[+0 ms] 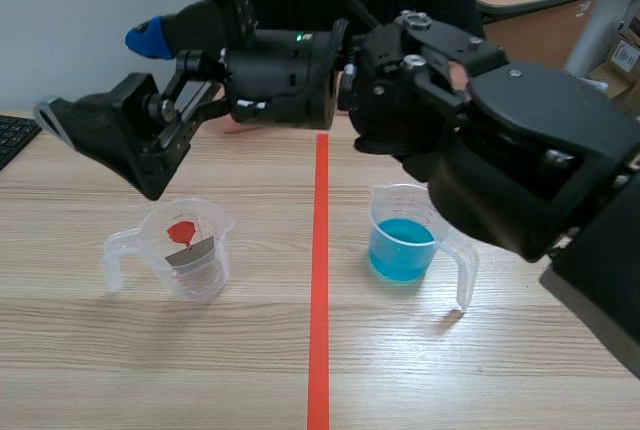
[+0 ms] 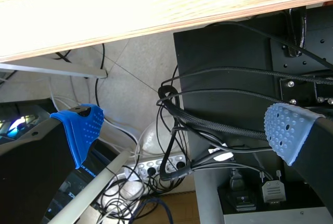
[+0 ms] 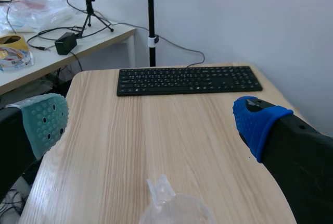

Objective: Do the redox reaction experiment.
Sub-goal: 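Return to the home posture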

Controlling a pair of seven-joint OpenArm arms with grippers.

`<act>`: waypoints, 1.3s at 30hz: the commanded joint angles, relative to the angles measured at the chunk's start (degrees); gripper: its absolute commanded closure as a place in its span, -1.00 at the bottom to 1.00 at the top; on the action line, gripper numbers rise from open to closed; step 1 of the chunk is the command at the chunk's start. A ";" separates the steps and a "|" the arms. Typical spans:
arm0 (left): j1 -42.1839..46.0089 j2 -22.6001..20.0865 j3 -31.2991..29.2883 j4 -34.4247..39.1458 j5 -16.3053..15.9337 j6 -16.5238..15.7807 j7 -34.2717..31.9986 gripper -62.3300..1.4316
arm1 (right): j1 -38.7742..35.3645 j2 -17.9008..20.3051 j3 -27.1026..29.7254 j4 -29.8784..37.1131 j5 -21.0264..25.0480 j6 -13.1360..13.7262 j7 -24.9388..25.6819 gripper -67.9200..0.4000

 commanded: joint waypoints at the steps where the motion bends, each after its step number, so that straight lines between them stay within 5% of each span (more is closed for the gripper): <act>1: 0.79 -0.02 -0.46 0.76 -0.17 -0.07 -0.48 -1.00 | -0.83 3.65 1.27 2.43 0.46 -1.29 0.90 -1.00; 12: 0.79 -0.02 -0.46 0.76 -0.17 -0.07 -0.55 -1.00 | -15.50 25.11 13.00 16.31 7.54 -10.21 1.31 -1.00; 20: 1.60 -0.81 -0.04 0.76 -0.17 -0.63 -1.38 -1.00 | -33.18 35.43 25.86 25.05 8.59 -15.26 4.22 -1.00; 30: 3.52 -9.90 -2.58 6.16 -1.03 -1.46 -10.23 -1.00 | -51.01 38.51 35.01 33.40 8.48 -17.25 4.50 -1.00; 39: 3.63 -18.14 -7.41 15.91 -6.03 -2.95 -9.55 -1.00 | -52.46 38.16 35.80 34.12 7.69 -17.68 3.56 -1.00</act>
